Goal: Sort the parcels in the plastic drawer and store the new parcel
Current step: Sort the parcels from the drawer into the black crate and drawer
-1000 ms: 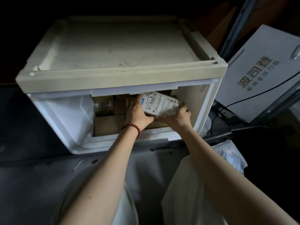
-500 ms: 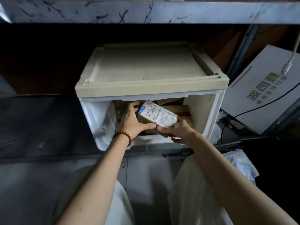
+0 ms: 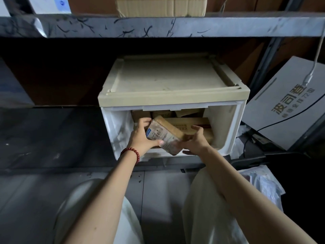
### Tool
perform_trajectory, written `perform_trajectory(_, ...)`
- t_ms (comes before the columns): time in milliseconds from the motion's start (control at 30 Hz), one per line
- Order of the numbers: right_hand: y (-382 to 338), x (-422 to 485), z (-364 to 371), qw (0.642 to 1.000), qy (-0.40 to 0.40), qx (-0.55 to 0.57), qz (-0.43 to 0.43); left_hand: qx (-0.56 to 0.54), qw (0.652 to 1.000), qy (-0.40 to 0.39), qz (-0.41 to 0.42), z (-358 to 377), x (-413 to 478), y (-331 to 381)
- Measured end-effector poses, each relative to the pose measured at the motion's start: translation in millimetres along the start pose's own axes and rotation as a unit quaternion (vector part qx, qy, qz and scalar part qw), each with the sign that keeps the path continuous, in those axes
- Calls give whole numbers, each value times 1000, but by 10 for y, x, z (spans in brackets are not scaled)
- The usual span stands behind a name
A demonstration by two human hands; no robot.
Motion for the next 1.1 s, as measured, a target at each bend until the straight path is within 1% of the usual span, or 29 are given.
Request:
perform_trajectory(33,8,-12,66,999,-26,-24,-1,-8,1000,-5,-1,0,-4,9)
perform_trajectory(100,8,-32,179,991,-60,-113,-24,-6,1000,-19,1,15,-19,22)
perform_trajectory(167,-38,-24,202,982,-42,-169,-68,9,1000,-26,3,23,-36,27)
perform_trajectory(233,-83,1,183,979,-15,-176,-106,24,999,-22,2,16,-44,24)
perform_trajectory(300,-97,12,166,980,-2,-160,-115,36,999,-15,-6,6,-48,13)
perform_trajectory(433,-91,25,134,991,3,-74,-112,40,998,10,-42,-30,-18,-71)
perform_trajectory(533,-120,-5,116,992,-2,-33,-120,41,998,25,-35,-82,-4,-65)
perform_trajectory(600,-137,-32,122,993,-13,-2,-119,18,999,25,-33,-94,0,-34)
perform_trajectory(700,-159,-53,130,992,-31,40,-113,-52,996,47,-47,-111,-25,31)
perform_trajectory(800,-168,-67,116,990,-31,102,-87,-83,991,87,-65,-142,-38,34)
perform_trajectory(867,-121,-54,104,986,-22,161,-43,-67,990,109,-64,-167,-29,30)
perform_trajectory(900,-85,-40,104,985,-19,172,-15,-54,991,111,-59,-165,-25,37)
perform_trajectory(1000,25,-51,152,987,-42,140,71,-50,995,86,-32,-83,-25,75)
perform_trajectory(1100,74,-81,170,985,-61,117,115,-53,997,57,-18,6,-42,75)
Point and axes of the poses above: each hand's wrist, its own x-axis towards the middle knuckle, its own z-axis out of the palm, y = z × x, the point moved 7 cm from there along x, towards the middle knuckle, and after that the axes turned 6 degrees about y, right-handed, at the moved point
